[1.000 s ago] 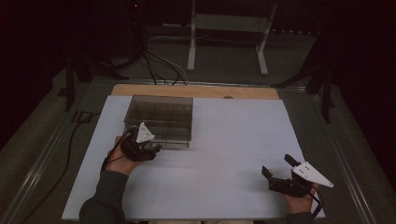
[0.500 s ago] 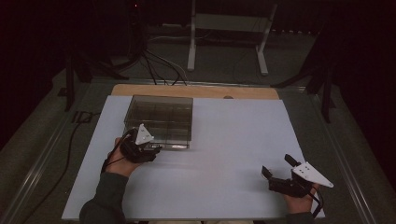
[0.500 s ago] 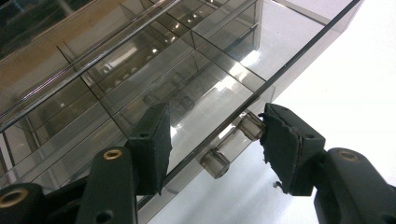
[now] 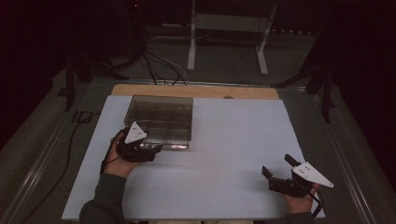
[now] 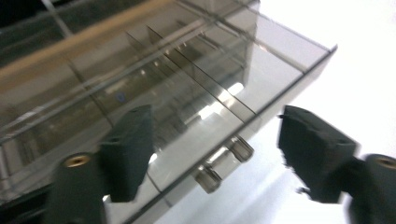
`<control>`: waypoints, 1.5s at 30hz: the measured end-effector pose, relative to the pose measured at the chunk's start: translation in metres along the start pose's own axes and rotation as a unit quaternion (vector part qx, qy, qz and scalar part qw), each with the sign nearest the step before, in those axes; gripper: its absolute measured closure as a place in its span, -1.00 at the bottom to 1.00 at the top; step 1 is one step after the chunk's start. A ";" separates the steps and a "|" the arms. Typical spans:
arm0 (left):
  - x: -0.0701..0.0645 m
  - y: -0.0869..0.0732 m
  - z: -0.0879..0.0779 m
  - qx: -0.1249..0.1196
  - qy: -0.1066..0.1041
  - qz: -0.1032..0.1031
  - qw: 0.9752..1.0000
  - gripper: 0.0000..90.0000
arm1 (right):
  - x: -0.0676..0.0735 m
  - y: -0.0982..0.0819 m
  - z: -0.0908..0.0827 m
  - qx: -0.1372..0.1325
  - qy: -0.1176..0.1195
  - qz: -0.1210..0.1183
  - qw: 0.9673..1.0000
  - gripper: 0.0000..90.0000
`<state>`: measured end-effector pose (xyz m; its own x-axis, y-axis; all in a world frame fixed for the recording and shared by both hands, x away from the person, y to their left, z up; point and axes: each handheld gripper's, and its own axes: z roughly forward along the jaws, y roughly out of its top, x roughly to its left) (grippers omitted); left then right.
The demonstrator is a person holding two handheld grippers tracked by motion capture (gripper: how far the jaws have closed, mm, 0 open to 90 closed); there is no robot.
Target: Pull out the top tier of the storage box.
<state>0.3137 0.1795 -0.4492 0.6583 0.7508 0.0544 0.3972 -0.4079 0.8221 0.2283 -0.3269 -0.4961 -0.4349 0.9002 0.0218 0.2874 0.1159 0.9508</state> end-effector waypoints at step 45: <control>0.001 -0.080 -0.057 -0.106 0.105 -0.088 0.985 -0.99 | -0.011 0.000 -0.001 0.009 -0.005 0.006 1.000 -1.00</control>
<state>0.2456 0.2425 -0.4826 0.4357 0.9001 -0.0007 0.3357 -0.1618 0.9280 0.2325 -0.3368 -0.4959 -0.4226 0.9058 0.0309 0.3083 0.1116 0.9447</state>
